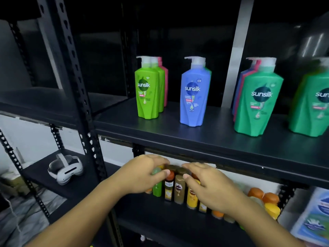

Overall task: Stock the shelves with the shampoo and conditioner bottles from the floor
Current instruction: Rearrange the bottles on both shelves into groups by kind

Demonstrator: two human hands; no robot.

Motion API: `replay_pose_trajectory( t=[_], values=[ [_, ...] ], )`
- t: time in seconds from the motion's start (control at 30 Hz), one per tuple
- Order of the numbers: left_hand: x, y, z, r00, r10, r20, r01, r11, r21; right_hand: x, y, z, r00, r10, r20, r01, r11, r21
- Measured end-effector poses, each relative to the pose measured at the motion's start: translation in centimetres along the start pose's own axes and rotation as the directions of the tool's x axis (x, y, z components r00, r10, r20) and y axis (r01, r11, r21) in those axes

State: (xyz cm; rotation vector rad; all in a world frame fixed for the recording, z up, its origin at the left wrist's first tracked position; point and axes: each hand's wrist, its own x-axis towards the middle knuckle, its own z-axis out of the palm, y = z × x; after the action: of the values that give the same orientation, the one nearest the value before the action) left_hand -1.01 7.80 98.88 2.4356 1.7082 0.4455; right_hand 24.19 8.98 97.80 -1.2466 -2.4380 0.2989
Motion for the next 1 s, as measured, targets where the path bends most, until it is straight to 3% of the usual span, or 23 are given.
replay_pose_trajectory(
  t=[0.17, 0.43, 0.7, 1.0],
  values=[
    [0.5, 0.0, -6.8, 0.998, 0.048, -0.042, -0.049, 0.999, -0.019, 1.3, -4.3, -4.7, 0.998, 0.055, -0.024, -0.054, 0.998, 0.033],
    [2.8, 0.1, -13.9, 0.995, 0.008, -0.096, -0.012, 0.999, -0.047, 6.6, -7.7, -10.4, 0.991, 0.112, -0.077, -0.107, 0.992, 0.067],
    [7.1, -3.1, -10.9, 0.976, -0.215, -0.035, 0.213, 0.976, -0.038, 11.6, -6.1, -6.9, 0.991, 0.115, 0.069, -0.116, 0.993, 0.016],
    [8.0, -4.7, -8.7, 0.974, -0.224, -0.024, 0.224, 0.974, -0.030, 14.3, -4.8, -4.5, 0.978, 0.109, 0.180, -0.098, 0.993, -0.072]
  ],
)
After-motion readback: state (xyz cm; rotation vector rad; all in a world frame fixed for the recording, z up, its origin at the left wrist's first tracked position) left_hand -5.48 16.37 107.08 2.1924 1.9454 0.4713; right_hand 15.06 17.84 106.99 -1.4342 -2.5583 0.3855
